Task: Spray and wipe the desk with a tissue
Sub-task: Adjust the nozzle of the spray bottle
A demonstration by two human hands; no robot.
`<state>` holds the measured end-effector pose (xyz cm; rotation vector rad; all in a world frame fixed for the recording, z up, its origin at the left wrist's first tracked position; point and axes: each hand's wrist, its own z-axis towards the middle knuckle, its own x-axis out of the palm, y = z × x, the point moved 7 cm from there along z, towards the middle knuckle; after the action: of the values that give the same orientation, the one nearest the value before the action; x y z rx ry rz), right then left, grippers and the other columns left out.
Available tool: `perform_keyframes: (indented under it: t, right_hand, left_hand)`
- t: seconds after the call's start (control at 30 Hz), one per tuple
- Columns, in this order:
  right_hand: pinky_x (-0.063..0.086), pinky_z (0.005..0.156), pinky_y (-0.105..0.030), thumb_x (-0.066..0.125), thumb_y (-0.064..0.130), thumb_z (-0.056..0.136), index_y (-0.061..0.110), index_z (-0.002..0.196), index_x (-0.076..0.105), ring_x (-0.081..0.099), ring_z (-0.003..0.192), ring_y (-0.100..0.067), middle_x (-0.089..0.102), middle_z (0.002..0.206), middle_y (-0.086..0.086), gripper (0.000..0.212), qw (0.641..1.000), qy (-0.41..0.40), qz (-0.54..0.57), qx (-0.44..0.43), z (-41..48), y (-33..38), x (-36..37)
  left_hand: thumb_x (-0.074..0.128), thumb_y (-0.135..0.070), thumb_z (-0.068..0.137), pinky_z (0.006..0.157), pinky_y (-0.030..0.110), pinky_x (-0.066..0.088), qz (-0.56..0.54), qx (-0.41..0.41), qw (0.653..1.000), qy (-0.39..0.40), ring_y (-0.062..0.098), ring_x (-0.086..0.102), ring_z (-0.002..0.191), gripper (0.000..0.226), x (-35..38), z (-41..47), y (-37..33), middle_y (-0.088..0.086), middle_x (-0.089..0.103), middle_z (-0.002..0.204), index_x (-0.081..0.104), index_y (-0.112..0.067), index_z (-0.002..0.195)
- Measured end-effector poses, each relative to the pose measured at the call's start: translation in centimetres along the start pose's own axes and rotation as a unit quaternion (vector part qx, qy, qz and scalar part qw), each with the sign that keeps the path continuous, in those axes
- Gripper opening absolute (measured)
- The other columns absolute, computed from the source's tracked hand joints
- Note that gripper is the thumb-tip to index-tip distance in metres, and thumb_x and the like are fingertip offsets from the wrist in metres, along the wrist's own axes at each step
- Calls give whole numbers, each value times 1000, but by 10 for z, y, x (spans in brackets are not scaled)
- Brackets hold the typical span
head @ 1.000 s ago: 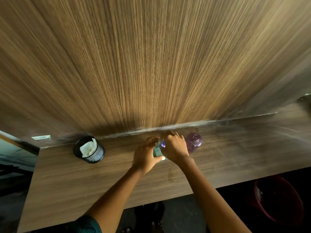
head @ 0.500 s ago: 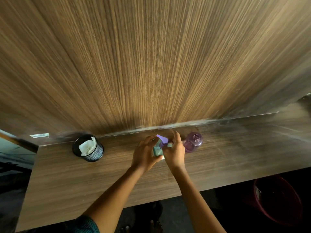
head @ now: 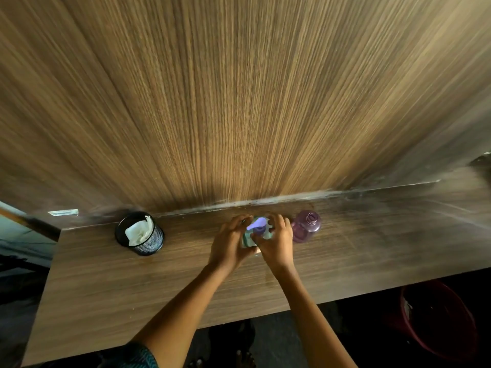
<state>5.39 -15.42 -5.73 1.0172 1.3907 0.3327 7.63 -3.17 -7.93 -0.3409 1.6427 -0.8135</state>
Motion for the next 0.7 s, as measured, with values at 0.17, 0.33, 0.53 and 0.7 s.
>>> perform_keyframes:
  t: [0.17,0.33,0.53,0.7]
  right_hand:
    - [45,72,-34,68,5,75,2,85,63,54,91,-26,61,90,-9,12,999,12,-5,-37,7,7,-1]
    - [44,67,-28,63,-1,77,6,88,65,57,85,-26,64,83,-3,13,996,5,52,-66,5,11,-16]
    - [55,68,-33,69,6,78,18,83,65,68,75,-16,71,79,-2,13,978,-36,193,-77,-5,36,-65]
    - [51,60,-20,70,1,77,20,79,63,64,65,-5,68,72,2,21,953,-100,274,-82,-11,50,-130]
  left_hand:
    - [73,-31,72,103,32,38,19,-17,999,27,22,38,131,74,3,0,0,-2,39,146,39,-24,138]
    - [68,-42,75,105,33,37,41,-23,998,46,19,34,134,78,6,0,2,-6,33,149,31,-26,142]
    - [72,-39,72,101,30,38,45,-7,999,24,20,42,126,79,1,-3,0,-7,37,146,36,-23,140]
    - [77,-39,67,103,28,35,34,5,999,14,19,44,126,81,-1,0,-10,-3,43,142,41,-18,137]
